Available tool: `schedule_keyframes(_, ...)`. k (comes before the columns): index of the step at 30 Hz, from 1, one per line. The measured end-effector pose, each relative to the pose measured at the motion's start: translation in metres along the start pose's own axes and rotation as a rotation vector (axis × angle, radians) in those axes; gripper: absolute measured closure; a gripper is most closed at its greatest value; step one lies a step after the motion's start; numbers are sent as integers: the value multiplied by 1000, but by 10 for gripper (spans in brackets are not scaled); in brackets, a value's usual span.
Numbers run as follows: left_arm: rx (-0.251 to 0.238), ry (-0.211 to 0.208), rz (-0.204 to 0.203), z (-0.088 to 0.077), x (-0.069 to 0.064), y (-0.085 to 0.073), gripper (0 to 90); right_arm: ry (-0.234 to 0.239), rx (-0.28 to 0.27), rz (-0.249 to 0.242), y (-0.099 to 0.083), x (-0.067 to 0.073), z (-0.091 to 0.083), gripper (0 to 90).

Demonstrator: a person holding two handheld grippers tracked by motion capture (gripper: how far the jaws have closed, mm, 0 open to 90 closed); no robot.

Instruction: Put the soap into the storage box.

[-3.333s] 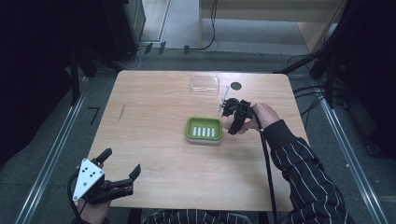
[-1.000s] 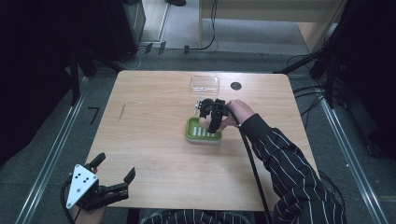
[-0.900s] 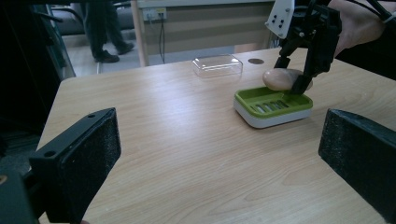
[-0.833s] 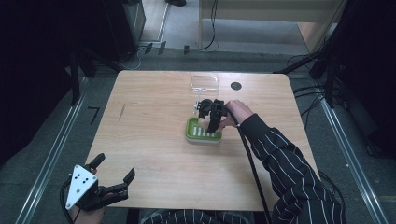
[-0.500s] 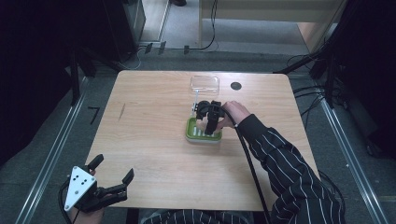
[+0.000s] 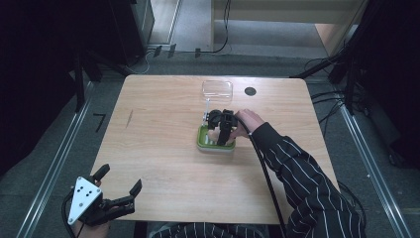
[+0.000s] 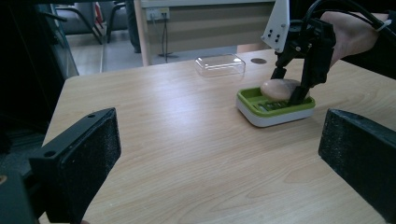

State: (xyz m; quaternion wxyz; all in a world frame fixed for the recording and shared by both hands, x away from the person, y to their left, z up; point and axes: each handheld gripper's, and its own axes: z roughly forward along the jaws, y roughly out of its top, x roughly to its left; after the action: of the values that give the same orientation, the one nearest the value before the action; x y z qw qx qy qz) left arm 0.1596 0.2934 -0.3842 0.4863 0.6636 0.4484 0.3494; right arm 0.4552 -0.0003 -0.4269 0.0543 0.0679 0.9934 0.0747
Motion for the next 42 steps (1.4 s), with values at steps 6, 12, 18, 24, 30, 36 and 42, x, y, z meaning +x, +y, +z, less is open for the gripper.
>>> schedule_keyframes(6, 2, -1, 1, 0, 0, 0, 0, 3, 1, -14, -3, -1, 3, 335)
schedule_keyframes(12, 2, -1, 1, 0, 0, 0, 0, 4, -1, -25, -5, -2, 5, 335)
schedule_keyframes(18, 1, -2, 2, 1, 0, 0, 0, 10, 9, -28, -5, -2, 9, 334)
schedule_keyframes(24, 2, -3, 3, 1, 0, 0, 0, 4, 14, -31, -6, -3, 11, 332)
schedule_keyframes(30, 2, -4, 3, 1, 0, 0, 0, 8, 14, -24, -6, -3, 13, 330)
schedule_keyframes(36, 6, -6, 6, 2, 0, 1, 0, 4, 10, -23, -6, -3, 12, 333)
schedule_keyframes(42, 5, -7, 5, 3, 0, 1, 0, -3, 4, -16, -7, -3, 8, 314)
